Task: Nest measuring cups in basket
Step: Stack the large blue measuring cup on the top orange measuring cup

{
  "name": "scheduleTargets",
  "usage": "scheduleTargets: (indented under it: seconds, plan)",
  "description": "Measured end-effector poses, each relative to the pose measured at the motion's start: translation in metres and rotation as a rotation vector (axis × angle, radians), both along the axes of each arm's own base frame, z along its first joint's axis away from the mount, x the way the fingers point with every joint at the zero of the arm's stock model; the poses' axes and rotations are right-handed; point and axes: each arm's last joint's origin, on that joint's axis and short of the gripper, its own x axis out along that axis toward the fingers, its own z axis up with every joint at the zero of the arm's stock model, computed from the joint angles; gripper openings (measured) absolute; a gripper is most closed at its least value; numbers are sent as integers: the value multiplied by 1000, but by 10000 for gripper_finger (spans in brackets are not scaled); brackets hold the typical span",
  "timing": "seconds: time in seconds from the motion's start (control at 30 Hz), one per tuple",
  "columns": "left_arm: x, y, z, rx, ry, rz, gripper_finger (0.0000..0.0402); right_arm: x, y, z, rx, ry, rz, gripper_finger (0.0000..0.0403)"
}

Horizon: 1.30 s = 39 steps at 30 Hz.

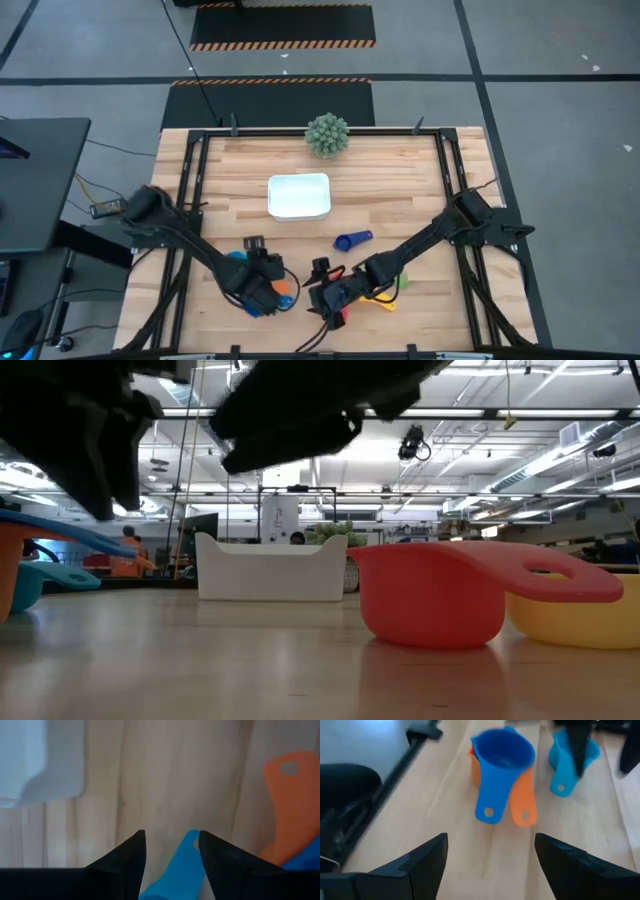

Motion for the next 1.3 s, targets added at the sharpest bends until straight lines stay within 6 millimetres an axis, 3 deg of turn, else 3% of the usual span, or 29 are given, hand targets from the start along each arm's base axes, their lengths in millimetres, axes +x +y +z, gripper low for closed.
scheduleTargets:
  seconds: [0.17, 0.33, 0.47, 0.87, 1.3]
  plan:
    - [-22, 21, 5, -57, -96, -4, 187, 15, 0, -9, 7, 2, -17, 306]
    - [-36, 30, -2, -172, -194, -17, 187, 36, 1, -12, -16, 0, -28, 306]
    - [-49, 33, -1, -163, -248, -11, 187, 52, 0, -11, -51, 6, -28, 311]
    - [-67, 29, 25, -234, -383, -21, 187, 94, 5, -15, -83, 131, 17, 397]
    - [-71, 29, 29, -248, -392, -24, 187, 112, -19, -13, -9, 253, 16, 354]
